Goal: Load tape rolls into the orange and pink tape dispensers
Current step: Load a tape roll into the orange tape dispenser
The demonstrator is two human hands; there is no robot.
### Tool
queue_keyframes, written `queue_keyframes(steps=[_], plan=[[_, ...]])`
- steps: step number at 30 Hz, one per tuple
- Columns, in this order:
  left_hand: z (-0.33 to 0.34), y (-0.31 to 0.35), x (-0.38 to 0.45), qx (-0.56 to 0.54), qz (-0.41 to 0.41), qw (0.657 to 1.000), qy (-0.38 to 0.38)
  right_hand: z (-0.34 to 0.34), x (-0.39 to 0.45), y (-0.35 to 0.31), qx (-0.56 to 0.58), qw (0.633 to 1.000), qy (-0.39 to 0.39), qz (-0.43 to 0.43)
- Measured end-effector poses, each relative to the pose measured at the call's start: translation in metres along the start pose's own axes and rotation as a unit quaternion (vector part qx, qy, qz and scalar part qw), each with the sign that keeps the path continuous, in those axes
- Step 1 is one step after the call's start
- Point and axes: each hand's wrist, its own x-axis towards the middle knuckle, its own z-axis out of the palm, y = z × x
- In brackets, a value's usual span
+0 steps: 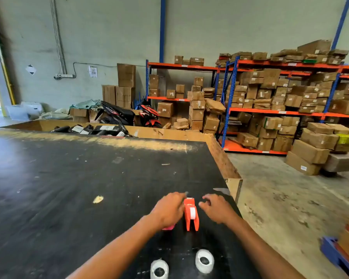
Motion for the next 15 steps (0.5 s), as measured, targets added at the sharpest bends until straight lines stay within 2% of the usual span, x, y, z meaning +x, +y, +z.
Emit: queue_keyframes(steps=[3, 5, 10, 12, 15], plan=[[0.027, 0.009, 0.001, -0.059, -0.042, 0.995, -0.073, 0.016, -0.007, 0.012, 0.054, 0.998, -0.045, 0.003], [0.034, 0.016, 0.003, -0.077, -0.072, 0.991, -0.082, 0.025, -0.01, 0.014, 0.071, 0.996, -0.055, -0.002], [0.038, 0.024, 0.007, -0.195, -0.161, 0.967, -0.024, 0.034, -0.016, 0.014, 0.155, 0.988, -0.013, 0.006], [0.037, 0.026, 0.007, -0.26, -0.196, 0.945, 0.016, 0.031, -0.022, 0.007, 0.17, 0.985, 0.015, -0.022], [0.032, 0.032, 0.012, -0.363, -0.203, 0.908, 0.045, 0.02, -0.03, -0.006, 0.149, 0.981, 0.068, -0.108]])
